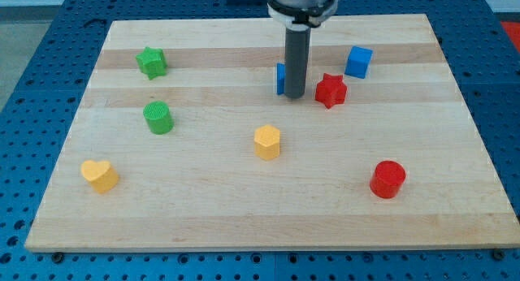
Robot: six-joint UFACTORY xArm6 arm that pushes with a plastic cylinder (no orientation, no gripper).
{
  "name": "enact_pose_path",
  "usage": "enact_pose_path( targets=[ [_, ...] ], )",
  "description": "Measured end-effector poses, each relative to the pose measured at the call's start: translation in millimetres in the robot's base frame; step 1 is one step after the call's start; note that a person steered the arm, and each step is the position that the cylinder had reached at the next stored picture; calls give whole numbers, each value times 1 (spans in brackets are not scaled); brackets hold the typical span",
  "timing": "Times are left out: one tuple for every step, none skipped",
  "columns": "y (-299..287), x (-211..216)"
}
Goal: Push the red star to the center right
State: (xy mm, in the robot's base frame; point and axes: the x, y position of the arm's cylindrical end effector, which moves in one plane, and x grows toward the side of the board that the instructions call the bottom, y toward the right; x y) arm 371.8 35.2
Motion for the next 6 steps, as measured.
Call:
enact_pose_path(
  targets=[
    [15,-14],
    [58,-8],
    [17,-1],
    [-5,15],
    [31,20],
    [85,20]
  ],
)
